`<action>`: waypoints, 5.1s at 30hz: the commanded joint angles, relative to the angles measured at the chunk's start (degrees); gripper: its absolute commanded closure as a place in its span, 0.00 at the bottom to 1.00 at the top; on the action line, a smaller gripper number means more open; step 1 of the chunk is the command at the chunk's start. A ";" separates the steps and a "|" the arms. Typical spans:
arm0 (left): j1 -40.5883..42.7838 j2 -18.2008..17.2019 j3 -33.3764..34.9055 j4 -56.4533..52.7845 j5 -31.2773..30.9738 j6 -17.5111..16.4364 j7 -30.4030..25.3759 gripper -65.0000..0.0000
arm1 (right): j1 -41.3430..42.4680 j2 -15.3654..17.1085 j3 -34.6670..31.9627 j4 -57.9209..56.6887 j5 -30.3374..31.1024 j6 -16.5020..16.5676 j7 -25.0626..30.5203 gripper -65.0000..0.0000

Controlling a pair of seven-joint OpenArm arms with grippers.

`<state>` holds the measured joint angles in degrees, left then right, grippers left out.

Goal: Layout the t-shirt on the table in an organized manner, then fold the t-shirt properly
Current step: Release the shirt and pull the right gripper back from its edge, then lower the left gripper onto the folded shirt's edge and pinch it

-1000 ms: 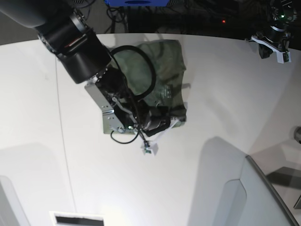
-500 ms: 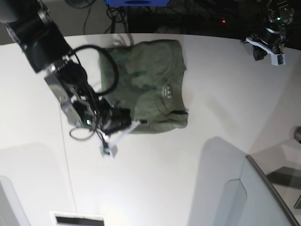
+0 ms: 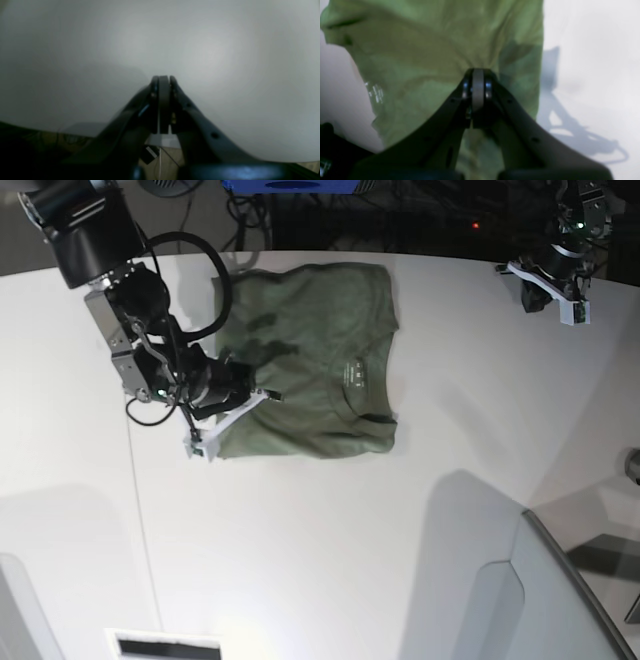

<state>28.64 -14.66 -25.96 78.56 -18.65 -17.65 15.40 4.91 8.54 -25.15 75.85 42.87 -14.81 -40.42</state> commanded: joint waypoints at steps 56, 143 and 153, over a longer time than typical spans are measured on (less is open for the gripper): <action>0.41 -0.86 -0.20 0.60 -0.29 -0.06 -1.20 1.00 | 8.06 1.27 8.40 -2.49 0.86 5.18 -7.09 1.00; -26.75 14.61 16.86 -20.76 -15.67 -18.70 22.71 0.18 | -15.41 13.22 8.31 0.23 0.51 5.27 18.40 1.00; -28.69 14.70 16.94 -21.20 -15.41 -16.86 22.62 0.91 | -15.50 13.22 8.40 0.15 0.51 5.27 18.49 1.00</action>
<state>-0.01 -0.03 -9.04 57.19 -33.43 -34.89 37.08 -10.24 21.08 -16.97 76.12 43.70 -8.47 -19.99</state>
